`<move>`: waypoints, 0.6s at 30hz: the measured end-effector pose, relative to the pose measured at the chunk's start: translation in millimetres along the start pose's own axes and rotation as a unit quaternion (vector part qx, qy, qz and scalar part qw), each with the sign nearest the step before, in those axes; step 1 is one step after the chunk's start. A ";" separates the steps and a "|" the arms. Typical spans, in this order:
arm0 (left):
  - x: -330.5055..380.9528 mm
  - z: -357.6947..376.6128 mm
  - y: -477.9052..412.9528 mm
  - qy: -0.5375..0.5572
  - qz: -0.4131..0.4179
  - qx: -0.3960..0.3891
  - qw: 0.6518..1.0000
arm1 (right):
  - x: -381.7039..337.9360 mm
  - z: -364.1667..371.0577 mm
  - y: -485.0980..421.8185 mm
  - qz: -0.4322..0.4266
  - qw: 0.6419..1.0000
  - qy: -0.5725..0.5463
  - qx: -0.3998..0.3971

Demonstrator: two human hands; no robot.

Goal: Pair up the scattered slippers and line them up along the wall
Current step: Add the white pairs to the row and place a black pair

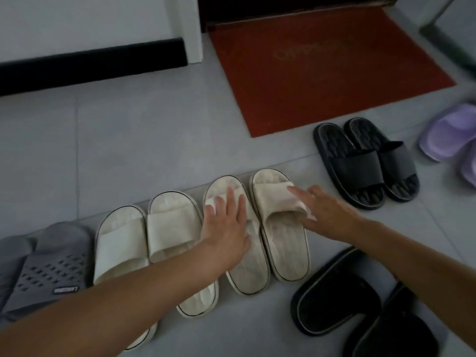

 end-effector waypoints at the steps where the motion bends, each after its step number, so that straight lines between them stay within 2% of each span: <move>1: 18.7 -9.0 2.8 0.001 0.037 0.025 0.999 | 13.3 -0.4 11.9 0.017 1.000 -0.019 0.007; 3: 63.6 -22.4 8.9 0.009 0.129 0.059 0.990 | 42.7 3.6 40.5 0.065 0.996 -0.064 0.014; 5: 111.2 -30.9 14.0 0.021 0.213 0.062 0.975 | 69.7 16.3 76.1 0.109 0.991 -0.077 0.002; 10: 218.3 -29.4 23.1 0.001 0.365 0.000 0.931 | 121.4 61.8 176.3 0.242 0.970 -0.001 -0.032; 12: 243.3 -18.6 19.6 -0.025 0.382 -0.047 0.923 | 139.8 96.2 211.2 0.316 0.946 -0.024 -0.072; 14: 254.1 -10.9 8.6 -0.058 0.371 -0.078 0.923 | 151.9 132.9 233.8 0.366 0.919 -0.105 -0.099; 18: 265.2 -13.8 -15.9 -0.057 0.371 -0.106 0.921 | 172.0 155.0 238.9 0.379 0.891 -0.251 -0.012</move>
Point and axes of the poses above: each hand's wrist, its own y-axis away from the middle knuckle, its own z-axis out of the palm, x = y × z, the point moved 9 cm from there along -y, towards the middle knuckle, and after that the axes turned 5 degrees about -x, right-handed, at the moved point
